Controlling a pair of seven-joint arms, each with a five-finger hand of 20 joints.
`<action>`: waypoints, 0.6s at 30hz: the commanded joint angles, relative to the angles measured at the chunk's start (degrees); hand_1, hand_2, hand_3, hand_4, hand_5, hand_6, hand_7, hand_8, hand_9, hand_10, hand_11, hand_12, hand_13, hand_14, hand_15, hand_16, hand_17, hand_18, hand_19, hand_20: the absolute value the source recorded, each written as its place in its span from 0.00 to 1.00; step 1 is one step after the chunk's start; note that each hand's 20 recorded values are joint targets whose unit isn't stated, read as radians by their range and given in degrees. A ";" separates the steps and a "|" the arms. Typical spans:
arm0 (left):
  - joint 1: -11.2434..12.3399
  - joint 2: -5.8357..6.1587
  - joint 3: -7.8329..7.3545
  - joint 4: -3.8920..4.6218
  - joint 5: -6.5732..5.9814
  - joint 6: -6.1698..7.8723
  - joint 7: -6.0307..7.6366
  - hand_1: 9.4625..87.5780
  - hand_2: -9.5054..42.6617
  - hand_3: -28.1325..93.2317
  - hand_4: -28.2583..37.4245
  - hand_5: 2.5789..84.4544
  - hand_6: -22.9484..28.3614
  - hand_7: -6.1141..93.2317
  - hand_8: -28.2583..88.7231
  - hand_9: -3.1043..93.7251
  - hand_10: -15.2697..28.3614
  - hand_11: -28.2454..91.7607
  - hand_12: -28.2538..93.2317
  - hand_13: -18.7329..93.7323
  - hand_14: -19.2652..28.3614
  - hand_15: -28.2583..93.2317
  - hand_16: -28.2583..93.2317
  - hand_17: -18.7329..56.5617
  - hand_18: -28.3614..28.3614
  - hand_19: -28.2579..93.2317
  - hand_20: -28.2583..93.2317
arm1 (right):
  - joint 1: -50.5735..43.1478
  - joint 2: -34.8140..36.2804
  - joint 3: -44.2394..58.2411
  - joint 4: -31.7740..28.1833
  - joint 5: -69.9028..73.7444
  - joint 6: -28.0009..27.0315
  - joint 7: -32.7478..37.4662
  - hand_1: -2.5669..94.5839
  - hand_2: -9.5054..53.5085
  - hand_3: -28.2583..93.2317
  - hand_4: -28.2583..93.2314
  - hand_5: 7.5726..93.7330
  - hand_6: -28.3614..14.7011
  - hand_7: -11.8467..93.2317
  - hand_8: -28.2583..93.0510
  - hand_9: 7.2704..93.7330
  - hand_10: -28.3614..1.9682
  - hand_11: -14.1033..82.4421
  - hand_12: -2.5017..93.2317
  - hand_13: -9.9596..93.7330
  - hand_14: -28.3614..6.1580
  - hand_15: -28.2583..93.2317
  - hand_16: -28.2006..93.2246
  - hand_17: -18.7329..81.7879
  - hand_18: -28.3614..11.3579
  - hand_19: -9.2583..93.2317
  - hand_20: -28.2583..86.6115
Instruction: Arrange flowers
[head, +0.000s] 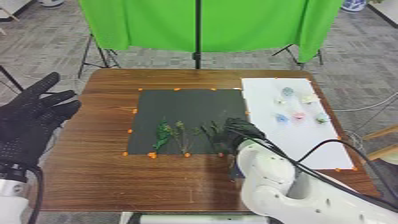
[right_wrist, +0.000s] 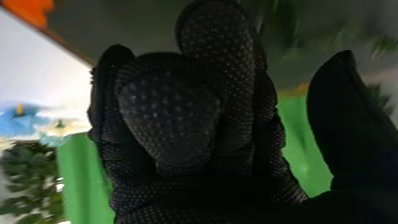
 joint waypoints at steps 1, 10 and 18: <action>0.72 -0.44 0.02 0.02 0.26 0.23 0.03 0.18 0.32 0.88 0.09 0.37 0.60 0.23 0.15 0.38 0.83 0.49 0.34 0.40 1.00 0.74 0.14 0.17 0.96 0.72 0.46 | -0.02 6.71 6.35 -0.20 -3.89 9.52 -1.20 0.30 0.22 0.81 0.07 0.85 0.53 0.27 0.15 0.98 0.45 0.43 0.21 0.97 0.59 0.70 0.39 0.68 0.17 1.00 0.14; 0.51 -0.67 0.29 0.09 0.20 0.20 -0.01 0.18 0.32 0.88 0.09 0.37 0.60 0.23 0.15 0.38 0.83 0.49 0.34 0.40 1.00 0.74 0.14 0.17 0.96 0.72 0.46 | -2.66 10.47 12.05 3.43 -1.09 9.03 0.27 0.32 0.16 0.83 0.06 0.51 0.48 0.20 0.15 0.84 0.34 0.40 0.20 0.90 0.51 0.69 0.37 0.67 0.16 0.98 0.04; -1.00 -0.17 1.60 0.53 0.23 -0.36 -0.37 0.18 0.31 0.88 0.09 0.37 0.60 0.23 0.15 0.38 0.83 0.49 0.34 0.40 1.00 0.74 0.14 0.17 0.96 0.72 0.46 | -0.29 12.09 9.46 8.05 0.97 7.81 2.17 0.33 0.13 0.83 0.06 0.47 0.48 0.20 0.15 0.80 0.30 0.38 0.18 0.88 0.50 0.68 0.36 0.67 0.14 0.97 0.04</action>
